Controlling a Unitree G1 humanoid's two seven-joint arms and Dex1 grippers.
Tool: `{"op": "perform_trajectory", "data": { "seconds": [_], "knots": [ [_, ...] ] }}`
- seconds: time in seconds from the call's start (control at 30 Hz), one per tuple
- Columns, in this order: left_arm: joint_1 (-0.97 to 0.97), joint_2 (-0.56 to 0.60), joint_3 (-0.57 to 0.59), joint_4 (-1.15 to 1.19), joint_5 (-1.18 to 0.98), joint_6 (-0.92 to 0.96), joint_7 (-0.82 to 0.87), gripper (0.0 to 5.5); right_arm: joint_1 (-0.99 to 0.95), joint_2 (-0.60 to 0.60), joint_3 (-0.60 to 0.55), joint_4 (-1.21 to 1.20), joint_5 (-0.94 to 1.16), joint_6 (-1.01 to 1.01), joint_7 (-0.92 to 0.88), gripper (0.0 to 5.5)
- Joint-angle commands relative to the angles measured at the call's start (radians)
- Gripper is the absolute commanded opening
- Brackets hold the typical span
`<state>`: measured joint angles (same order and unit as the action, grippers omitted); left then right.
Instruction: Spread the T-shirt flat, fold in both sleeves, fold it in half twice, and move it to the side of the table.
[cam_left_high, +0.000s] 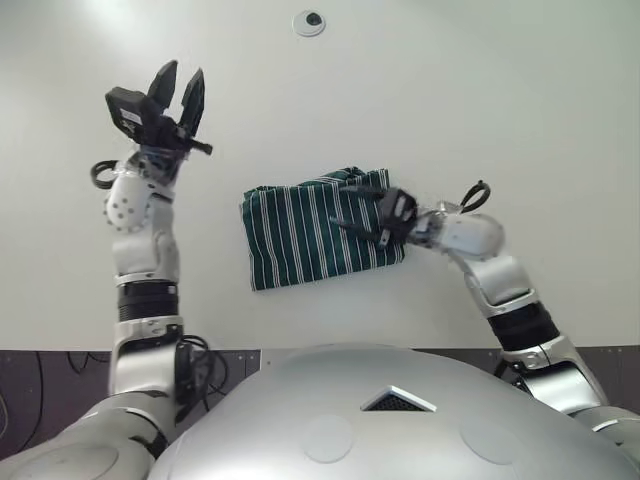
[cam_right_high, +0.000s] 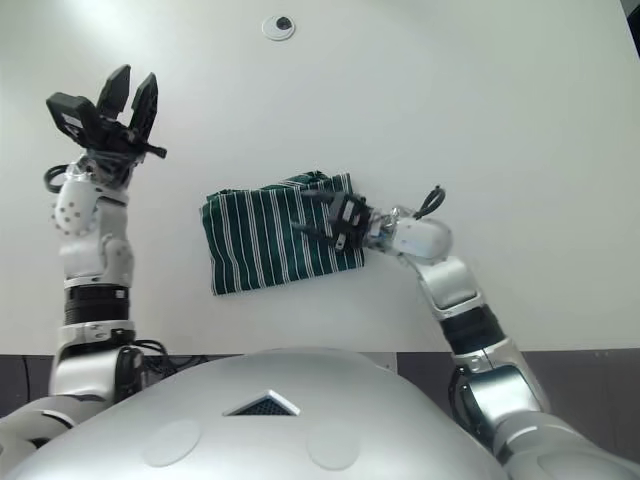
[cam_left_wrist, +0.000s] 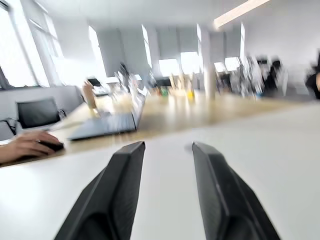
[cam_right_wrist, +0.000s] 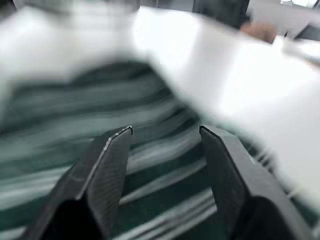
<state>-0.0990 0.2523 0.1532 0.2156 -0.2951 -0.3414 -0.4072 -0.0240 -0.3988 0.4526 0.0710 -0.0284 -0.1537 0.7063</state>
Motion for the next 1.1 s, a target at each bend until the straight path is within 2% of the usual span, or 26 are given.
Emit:
{"op": "perform_trajectory", "data": {
  "seconds": [0.03,0.1,0.27,0.37,0.6,0.73,0.83,0.97,1.1],
  "knots": [
    [-0.036,-0.124,0.035,0.049,0.063,-0.216,0.131,1.69,-0.079,0.047,-0.029,0.283,-0.174,0.041,-0.257,2.49],
    [-0.036,-0.140,0.039,0.094,0.095,-0.289,0.153,1.69,-0.089,0.059,-0.106,0.344,-0.127,0.053,-0.321,2.49],
    [-0.042,-0.133,0.042,0.159,0.098,-0.382,0.139,1.69,-0.104,-0.008,-0.403,0.444,0.005,0.053,-0.478,2.49],
    [-0.045,-0.132,0.034,0.181,0.085,-0.400,0.116,1.69,-0.128,-0.029,-0.505,0.482,0.049,0.038,-0.514,2.49],
    [-0.050,-0.133,0.036,0.212,0.077,-0.428,0.106,1.69,-0.164,-0.015,-0.566,0.462,0.082,0.018,-0.524,2.49],
    [-0.059,-0.138,0.035,0.229,0.073,-0.466,0.098,1.69,-0.105,-0.031,-0.544,0.216,-0.042,-0.115,-0.610,2.49],
    [-0.063,-0.146,0.045,0.253,0.085,-0.521,0.112,1.69,-0.096,0.007,-0.504,0.054,-0.108,-0.199,-0.649,2.49],
    [-0.076,-0.165,0.059,0.294,0.067,-0.541,0.139,1.69,-0.172,0.096,-0.531,0.176,0.036,-0.249,-0.614,2.49],
    [-0.078,-0.161,0.053,0.359,0.142,-0.612,0.169,1.69,-0.182,0.131,-0.533,0.277,0.094,-0.282,-0.559,2.49]
  ]
}}
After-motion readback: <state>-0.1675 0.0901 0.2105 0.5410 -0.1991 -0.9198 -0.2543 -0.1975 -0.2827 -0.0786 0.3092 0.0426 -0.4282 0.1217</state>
